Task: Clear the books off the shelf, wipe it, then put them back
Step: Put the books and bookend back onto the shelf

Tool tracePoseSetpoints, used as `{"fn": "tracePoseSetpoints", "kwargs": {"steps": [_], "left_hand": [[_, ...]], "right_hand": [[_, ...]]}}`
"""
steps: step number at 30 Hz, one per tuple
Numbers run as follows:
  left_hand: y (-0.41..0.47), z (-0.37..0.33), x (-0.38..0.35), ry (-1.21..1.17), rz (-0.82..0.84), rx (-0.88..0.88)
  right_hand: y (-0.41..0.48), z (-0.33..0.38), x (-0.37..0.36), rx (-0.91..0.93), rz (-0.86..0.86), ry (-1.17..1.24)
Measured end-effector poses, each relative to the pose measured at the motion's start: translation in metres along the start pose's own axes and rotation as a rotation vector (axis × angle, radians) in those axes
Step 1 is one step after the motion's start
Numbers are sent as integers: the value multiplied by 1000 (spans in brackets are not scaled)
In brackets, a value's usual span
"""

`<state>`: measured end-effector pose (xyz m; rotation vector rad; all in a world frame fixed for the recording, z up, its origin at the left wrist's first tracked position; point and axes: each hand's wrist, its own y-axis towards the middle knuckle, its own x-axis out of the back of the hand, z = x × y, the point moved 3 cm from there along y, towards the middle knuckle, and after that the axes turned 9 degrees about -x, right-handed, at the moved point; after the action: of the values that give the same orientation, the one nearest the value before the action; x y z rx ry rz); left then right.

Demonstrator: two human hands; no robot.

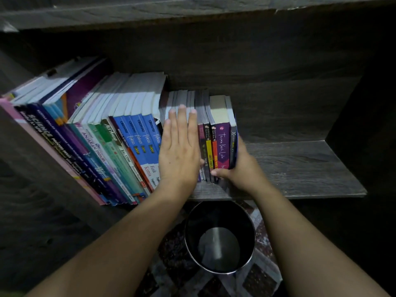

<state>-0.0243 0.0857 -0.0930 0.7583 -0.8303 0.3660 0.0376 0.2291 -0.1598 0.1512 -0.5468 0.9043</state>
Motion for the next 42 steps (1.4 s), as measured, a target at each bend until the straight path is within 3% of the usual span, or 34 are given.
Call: {"fn": "tracePoseSetpoints", "kwargs": {"steps": [8, 18, 22, 28, 34, 38, 42], "left_hand": [[-21, 8, -20, 208, -29, -26], [-25, 3, -29, 176, -147, 61], [-48, 19, -39, 121, -154, 86], [-38, -2, -45, 239, -99, 123], [-34, -7, -43, 220, -90, 192], [-54, -25, -45, 91, -104, -6], [-67, -43, -59, -31, 61, -196]], "right_hand": [[-5, 5, -21, 33, -242, 30], [-6, 4, -18, 41, -213, 6], [-6, 3, -9, 15, -110, 2], [-15, 7, -14, -17, -237, -90], [-14, 4, 1, -42, -10, -136], [-14, 6, 9, -79, -95, -282], [-17, 12, -4, -48, -244, -287]]}}
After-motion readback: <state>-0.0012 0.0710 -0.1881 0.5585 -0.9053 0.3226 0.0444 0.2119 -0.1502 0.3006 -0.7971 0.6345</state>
